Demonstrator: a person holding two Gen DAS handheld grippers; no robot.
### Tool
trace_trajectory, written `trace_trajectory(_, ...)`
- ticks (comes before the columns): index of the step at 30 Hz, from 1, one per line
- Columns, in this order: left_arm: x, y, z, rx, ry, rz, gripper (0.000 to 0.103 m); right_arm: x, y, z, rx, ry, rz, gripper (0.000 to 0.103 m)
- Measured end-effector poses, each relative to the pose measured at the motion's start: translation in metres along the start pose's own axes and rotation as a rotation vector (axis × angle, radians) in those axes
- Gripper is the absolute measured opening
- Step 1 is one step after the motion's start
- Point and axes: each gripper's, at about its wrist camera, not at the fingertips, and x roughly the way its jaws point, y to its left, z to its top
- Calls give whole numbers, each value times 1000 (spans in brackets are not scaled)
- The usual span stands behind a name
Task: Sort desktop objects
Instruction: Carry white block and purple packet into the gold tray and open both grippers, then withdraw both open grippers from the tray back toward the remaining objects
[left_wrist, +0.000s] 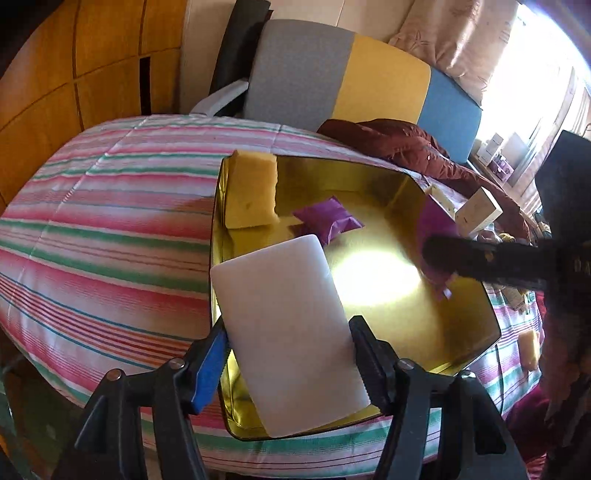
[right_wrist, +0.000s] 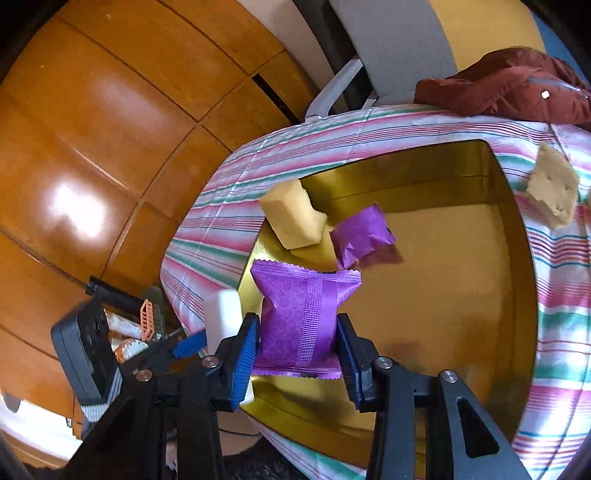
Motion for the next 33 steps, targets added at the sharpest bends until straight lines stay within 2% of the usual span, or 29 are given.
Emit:
trace_trajectory(4,1,5,1,-21,18,-19,67,17,4,12,42,2,14,44)
trace_trajectory(6,1,9,1,-40,25,-26,67,26,5,18,79,1,47,57)
trace_trajectory(7,0,9,1,-41,27,-29,67,30,4,21,107,-7,92,73)
trace_trajectory(8,0,9,1,-37,29,-29,67,32,4,22,117,-17,114,80)
trace_trajectory(13,-4,4,-6,23,17,47,68,33,8,20,110,-23,115,80)
trace_trajectory(17,4,11,-9,-22,41,19,71,20,3,7,104,-42,72,81)
trace_trajectory(20,1,13,-8,-27,30,27,71,5,-3,-2,95,-76,32,84)
trace_trajectory(24,-15,10,-7,-28,-31,74,70,-18,-2,-15,63,-133,-31,87)
trace_trajectory(28,-32,0,-6,-9,-116,170,68,-40,2,-33,-19,-193,-163,89)
trace_trajectory(31,-43,-8,-4,-20,-162,205,68,-51,4,-43,-80,-225,-259,91)
trace_trajectory(33,-47,-13,-4,-21,-176,202,68,-58,5,-51,-113,-235,-302,92)
